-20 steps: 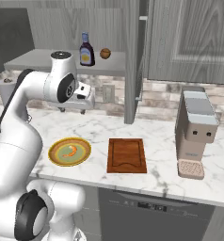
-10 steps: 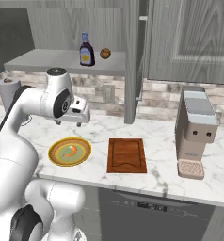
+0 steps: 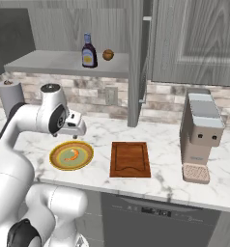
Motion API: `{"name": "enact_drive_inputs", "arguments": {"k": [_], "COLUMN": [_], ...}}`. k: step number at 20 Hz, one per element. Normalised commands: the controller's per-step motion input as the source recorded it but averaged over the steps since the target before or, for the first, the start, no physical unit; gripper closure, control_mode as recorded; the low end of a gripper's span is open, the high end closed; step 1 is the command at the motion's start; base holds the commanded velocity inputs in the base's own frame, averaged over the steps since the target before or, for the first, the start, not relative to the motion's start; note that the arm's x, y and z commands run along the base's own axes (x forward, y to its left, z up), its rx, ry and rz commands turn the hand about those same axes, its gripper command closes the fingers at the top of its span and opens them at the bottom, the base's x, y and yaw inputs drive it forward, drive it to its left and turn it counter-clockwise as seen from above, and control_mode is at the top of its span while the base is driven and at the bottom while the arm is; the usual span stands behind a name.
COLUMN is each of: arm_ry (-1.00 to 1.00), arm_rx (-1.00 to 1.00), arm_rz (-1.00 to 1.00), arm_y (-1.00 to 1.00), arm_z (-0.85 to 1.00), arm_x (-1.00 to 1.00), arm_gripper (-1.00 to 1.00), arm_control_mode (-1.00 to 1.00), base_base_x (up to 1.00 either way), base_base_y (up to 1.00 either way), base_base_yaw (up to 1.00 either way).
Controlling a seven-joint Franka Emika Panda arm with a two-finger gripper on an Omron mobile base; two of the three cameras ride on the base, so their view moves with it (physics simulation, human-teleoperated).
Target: Pick the shrimp from the plate and place it on the cutting board. Then pick the condiment bottle from the cabinet and place it next to the cutting board.
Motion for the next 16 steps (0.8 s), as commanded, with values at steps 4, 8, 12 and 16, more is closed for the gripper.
{"name": "enact_drive_inputs", "arguments": {"k": [4, 8, 12, 16], "arm_ry": [0.00, 0.00, 0.00, 0.00], "arm_rx": [0.00, 0.00, 0.00, 0.00], "arm_rz": [0.00, 0.00, 0.00, 0.00], "arm_y": [0.21, 0.16, 0.10, 0.02], "arm_z": [-0.31, -0.28, -0.25, -0.23], "arm_x": [0.00, 0.00, 0.08, 0.21], "arm_gripper": [-1.00, -1.00, -1.00, -1.00], "arm_control_mode": [-1.00, -1.00, -1.00, -1.00], "base_base_x": [0.00, 0.00, 0.00, 0.00], "base_base_y": [0.00, 0.00, 0.00, 0.00], "base_base_yaw": [0.00, 0.00, 0.00, 0.00]}}
